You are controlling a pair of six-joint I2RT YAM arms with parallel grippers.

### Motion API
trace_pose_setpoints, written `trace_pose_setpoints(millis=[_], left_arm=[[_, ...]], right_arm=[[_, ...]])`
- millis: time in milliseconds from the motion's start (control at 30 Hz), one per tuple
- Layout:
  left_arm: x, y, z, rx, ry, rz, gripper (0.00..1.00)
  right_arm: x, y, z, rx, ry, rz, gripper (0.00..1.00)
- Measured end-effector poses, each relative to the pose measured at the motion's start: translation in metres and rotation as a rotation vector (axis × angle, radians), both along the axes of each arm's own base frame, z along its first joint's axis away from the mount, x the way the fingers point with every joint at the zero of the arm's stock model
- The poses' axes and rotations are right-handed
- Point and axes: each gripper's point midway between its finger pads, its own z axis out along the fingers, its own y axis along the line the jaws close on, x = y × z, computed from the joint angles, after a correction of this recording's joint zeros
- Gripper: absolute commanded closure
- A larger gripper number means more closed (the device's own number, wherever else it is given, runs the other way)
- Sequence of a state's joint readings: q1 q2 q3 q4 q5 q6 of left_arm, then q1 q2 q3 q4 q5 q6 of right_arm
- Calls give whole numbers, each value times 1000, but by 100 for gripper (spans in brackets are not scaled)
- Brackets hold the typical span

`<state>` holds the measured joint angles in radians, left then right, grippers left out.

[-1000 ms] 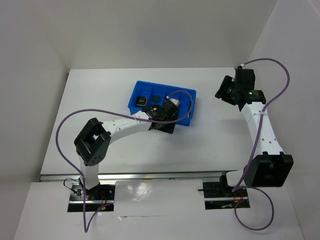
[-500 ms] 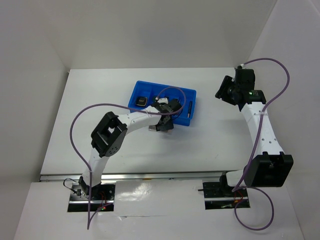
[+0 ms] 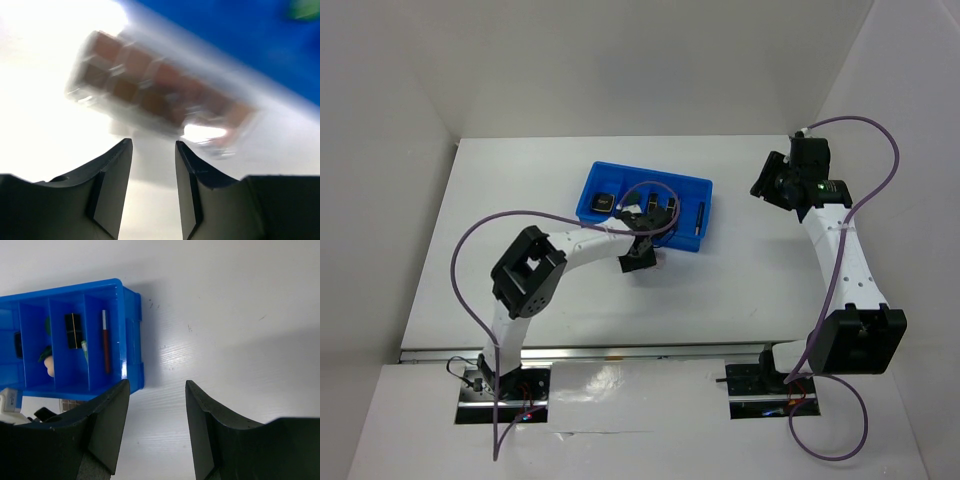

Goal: Organize the makeup

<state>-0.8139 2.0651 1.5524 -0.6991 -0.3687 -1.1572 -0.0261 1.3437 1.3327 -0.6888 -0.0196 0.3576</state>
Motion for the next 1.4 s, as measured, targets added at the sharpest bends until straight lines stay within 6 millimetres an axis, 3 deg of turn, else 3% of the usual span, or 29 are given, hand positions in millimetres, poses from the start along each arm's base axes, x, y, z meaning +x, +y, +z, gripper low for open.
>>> trace_pose_setpoints(millis=[100, 300, 467, 600, 733, 867, 967, 1100, 1267, 1400], left_arm=[[-22, 25, -11, 70, 59, 0, 47], [-52, 61, -9, 151, 109, -1, 47], [-61, 72, 2, 175, 109, -73, 43], [-48, 45, 23, 151, 36, -249, 31], [-24, -10, 58, 108, -94, -410, 18], [-1, -41, 65, 111, -160, -492, 21], [15, -43, 53, 145, -155, -516, 25], [31, -26, 34, 186, -115, -514, 26], [57, -4, 32, 174, -105, -472, 26], [83, 0, 36, 148, -130, -451, 26]], right_arm=[[0, 0, 0, 0, 0, 0, 44], [0, 0, 0, 1, 0, 1, 44], [0, 1, 0, 2, 0, 3, 44], [0, 1, 0, 4, 0, 5, 44], [0, 2, 0, 8, -1, 11, 44], [0, 3, 0, 9, 0, 11, 42], [0, 3, 0, 9, 0, 11, 42], [0, 2, 0, 8, 0, 11, 42], [0, 2, 0, 7, 0, 9, 42], [0, 2, 0, 6, 0, 9, 42]])
